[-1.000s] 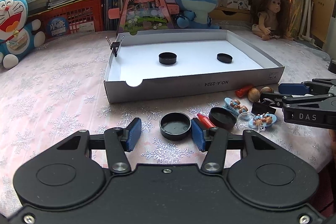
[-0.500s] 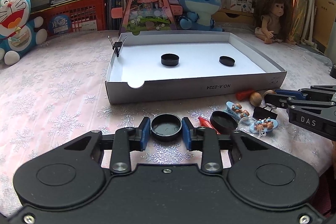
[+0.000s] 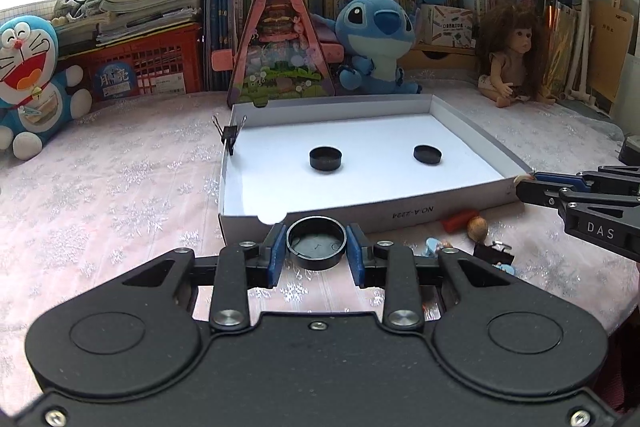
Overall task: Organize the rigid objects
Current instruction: 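Lower the lid and walnut into the white tray and open both grippers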
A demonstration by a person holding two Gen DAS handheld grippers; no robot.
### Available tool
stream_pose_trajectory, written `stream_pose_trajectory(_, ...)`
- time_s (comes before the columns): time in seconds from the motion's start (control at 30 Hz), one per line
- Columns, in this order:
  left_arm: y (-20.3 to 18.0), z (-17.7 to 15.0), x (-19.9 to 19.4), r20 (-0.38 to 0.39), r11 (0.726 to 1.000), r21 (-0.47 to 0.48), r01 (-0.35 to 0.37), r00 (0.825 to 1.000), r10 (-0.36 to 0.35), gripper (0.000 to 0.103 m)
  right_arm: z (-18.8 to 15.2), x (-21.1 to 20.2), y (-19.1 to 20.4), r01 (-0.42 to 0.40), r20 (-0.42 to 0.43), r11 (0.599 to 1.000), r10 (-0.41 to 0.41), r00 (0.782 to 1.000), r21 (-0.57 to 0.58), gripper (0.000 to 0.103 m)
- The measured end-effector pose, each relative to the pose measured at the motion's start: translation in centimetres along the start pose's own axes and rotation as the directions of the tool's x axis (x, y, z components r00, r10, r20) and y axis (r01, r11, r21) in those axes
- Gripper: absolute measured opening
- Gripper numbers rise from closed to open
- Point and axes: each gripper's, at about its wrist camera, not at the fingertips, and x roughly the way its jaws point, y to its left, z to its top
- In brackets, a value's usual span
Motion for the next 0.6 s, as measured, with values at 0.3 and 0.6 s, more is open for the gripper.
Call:
stream_pose_trajectory(0.3, 1.8, 4.1, 1.5, 0.034, 0.998, -0.070, 0.006, 0.999, -0.003, 0.030, 2.4, 0.9, -1.1, 0.022, 0.022, 1.000, -0.022, 1.000, 0.016, 0.023)
stream_pose_trajectory(0.6, 2.9, 7.5, 7.0, -0.049, 0.992, -0.122, 0.031, 0.998, -0.037, 0.030, 5.2, 5.8, -3.9, -0.009, -0.112, 0.988, 0.027, 0.993, 0.153, 0.023)
